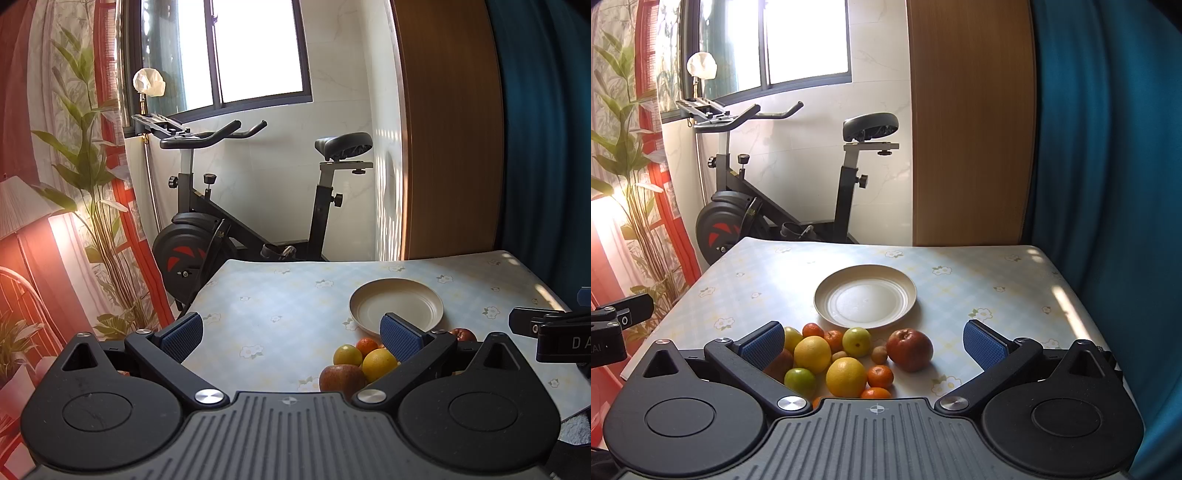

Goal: Organize fruits

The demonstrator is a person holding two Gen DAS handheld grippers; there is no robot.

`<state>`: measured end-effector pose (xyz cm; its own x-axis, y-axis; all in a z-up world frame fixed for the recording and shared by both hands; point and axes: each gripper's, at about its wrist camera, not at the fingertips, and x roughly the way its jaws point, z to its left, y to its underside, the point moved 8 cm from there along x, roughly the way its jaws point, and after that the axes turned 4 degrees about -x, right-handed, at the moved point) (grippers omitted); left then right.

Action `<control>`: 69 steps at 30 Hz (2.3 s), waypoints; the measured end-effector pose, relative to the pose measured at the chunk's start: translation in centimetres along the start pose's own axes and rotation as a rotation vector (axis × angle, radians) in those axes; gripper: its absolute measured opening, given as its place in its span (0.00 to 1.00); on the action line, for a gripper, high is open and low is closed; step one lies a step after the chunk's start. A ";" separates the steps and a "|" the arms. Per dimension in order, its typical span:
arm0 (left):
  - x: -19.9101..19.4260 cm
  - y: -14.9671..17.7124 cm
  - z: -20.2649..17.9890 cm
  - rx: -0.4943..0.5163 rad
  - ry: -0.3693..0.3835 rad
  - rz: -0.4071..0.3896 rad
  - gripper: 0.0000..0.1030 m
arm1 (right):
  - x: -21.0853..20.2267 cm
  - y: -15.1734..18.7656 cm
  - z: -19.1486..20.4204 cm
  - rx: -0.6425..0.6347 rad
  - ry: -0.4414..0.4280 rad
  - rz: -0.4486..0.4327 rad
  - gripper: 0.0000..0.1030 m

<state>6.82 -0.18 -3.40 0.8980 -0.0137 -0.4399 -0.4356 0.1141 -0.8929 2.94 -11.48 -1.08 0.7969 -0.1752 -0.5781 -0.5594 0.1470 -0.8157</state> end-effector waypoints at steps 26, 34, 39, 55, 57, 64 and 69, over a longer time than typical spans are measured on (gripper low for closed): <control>0.3 0.1 0.4 -0.016 0.007 0.014 1.00 | 0.0 0.0 0.0 -0.002 0.000 -0.001 1.00; 0.2 0.1 0.4 -0.021 0.005 0.014 1.00 | -0.1 0.0 0.0 -0.003 0.000 -0.002 1.00; 0.3 0.2 0.3 -0.023 0.003 0.020 1.00 | 0.0 0.0 0.1 -0.005 -0.004 -0.002 1.00; 5.5 -1.5 1.3 0.016 -0.078 0.003 1.00 | 3.1 -3.6 -4.1 -0.146 -0.003 -0.253 1.00; 6.6 -1.8 1.2 0.029 -0.102 -0.006 1.00 | 5.0 -3.2 -4.5 -0.141 -0.004 -0.237 1.00; 10.9 -1.9 1.0 0.040 -0.093 0.047 1.00 | 11.2 -1.8 -5.3 -0.087 -0.022 -0.190 1.00; 13.2 -2.0 -0.1 0.079 -0.061 0.038 1.00 | 14.3 -0.5 -4.8 -0.116 -0.084 -0.117 1.00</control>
<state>19.56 -0.71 -7.43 0.8841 0.0520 -0.4644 -0.4652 0.1917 -0.8642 13.50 -18.71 -9.02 0.8715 -0.1019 -0.4797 -0.4807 0.0160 -0.8767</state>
